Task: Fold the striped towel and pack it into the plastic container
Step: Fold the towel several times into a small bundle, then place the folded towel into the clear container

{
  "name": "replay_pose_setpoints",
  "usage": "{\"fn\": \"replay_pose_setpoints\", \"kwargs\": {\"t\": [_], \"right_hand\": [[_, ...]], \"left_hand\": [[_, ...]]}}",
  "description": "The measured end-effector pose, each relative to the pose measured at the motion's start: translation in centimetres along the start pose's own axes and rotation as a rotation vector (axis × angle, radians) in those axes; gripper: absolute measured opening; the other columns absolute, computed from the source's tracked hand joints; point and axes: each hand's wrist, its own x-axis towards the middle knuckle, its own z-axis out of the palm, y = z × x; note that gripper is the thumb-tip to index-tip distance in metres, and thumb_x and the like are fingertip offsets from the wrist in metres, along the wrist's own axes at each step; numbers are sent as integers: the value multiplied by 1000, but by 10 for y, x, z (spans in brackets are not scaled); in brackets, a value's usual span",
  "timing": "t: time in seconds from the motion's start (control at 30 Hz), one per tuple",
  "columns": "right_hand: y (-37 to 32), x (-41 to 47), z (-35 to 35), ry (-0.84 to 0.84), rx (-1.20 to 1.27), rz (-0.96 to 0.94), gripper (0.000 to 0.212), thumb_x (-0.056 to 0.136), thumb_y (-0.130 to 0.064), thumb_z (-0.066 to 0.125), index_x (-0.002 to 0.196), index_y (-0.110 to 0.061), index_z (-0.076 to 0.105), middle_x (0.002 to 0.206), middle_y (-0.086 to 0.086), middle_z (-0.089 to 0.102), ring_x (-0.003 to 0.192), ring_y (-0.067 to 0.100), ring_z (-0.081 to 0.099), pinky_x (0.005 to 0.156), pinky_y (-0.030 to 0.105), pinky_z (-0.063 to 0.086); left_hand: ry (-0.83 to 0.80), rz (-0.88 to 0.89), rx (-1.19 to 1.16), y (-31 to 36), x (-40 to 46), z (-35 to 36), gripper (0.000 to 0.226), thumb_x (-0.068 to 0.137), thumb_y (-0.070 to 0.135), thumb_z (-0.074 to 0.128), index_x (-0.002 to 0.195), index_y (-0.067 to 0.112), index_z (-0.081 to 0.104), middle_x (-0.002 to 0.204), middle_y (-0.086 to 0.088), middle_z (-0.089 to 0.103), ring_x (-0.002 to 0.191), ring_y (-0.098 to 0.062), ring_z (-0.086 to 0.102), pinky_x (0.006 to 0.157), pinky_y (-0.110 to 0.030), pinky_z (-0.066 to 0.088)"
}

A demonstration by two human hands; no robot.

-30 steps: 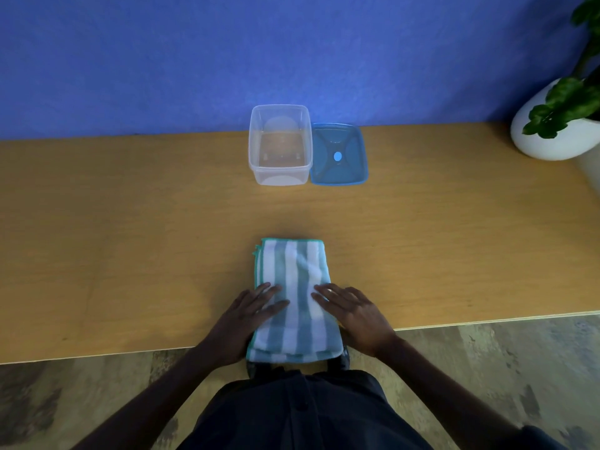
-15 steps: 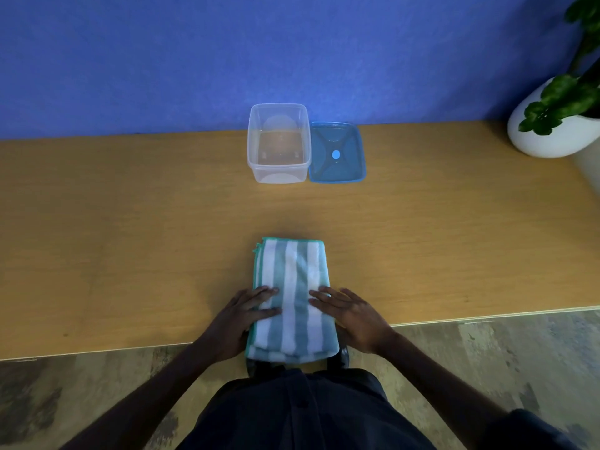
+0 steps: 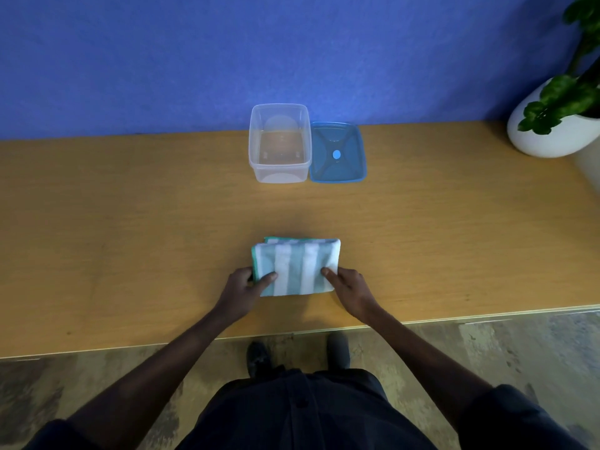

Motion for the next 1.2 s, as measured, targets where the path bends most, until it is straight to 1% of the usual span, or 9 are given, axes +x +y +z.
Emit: {"fn": "replay_pose_setpoints", "kwargs": {"t": [0.13,0.23,0.4,0.47,0.53,0.7,0.87,1.03,1.2], "right_hand": [[-5,9,1,49,68,101,58,94,-49,56,77,6,66,65,7,58,59,14,48,56,31,33],[-8,17,3,95,71,158,52,91,-48,60,73,0,70,65,3,61,57,13,50,54,28,34],[-6,26,6,230,-152,121,47,82,-47,70,57,-11,52,54,1,48,50,15,40,52,31,30],[-8,26,5,272,-287,100,34,78,-49,74,82,-16,64,70,-4,66,62,14,59,56,31,47],[-13,28,3,272,-343,62,56,76,-45,77,120,-20,56,102,-3,72,86,18,70,71,37,58],[-28,47,-7,73,-604,-210,85,81,-25,69,153,-19,23,155,2,36,137,26,41,104,47,43],[-41,64,-8,-114,-809,-268,59,96,-38,48,149,-17,32,148,7,46,137,27,40,110,45,29],[-41,74,-10,-196,-884,-185,59,94,-49,50,142,-16,41,143,5,48,132,27,43,107,46,34],[-36,71,-11,-207,-772,-88,58,90,-48,59,136,-15,47,137,6,53,128,28,48,105,44,35]], "left_hand": [[44,-100,-9,3,13,3,30,85,39,70,94,10,73,88,-7,74,80,-22,70,63,-33,50],[81,-163,19,3,22,5,26,83,42,71,84,15,71,81,-1,71,73,-18,68,59,-31,48],[199,-166,175,5,27,10,28,76,40,77,82,13,69,73,3,67,68,-17,66,47,-23,39],[232,-169,241,6,26,9,36,73,43,79,90,13,66,79,3,65,68,-16,64,48,-23,40],[252,-173,314,7,25,8,47,72,47,79,99,12,63,85,3,63,69,-16,61,53,-25,42],[205,-186,368,8,31,8,52,73,47,76,107,8,65,103,-7,69,86,-23,66,69,-38,56],[179,-202,393,14,33,7,55,76,47,74,113,10,59,112,-8,64,97,-26,64,79,-43,55],[248,-321,586,15,18,-7,56,76,70,56,90,16,64,91,-4,68,81,-26,63,73,-36,52],[48,-496,155,-2,-7,-1,63,72,69,65,70,6,70,57,-5,73,55,-22,72,66,-40,63]]}}
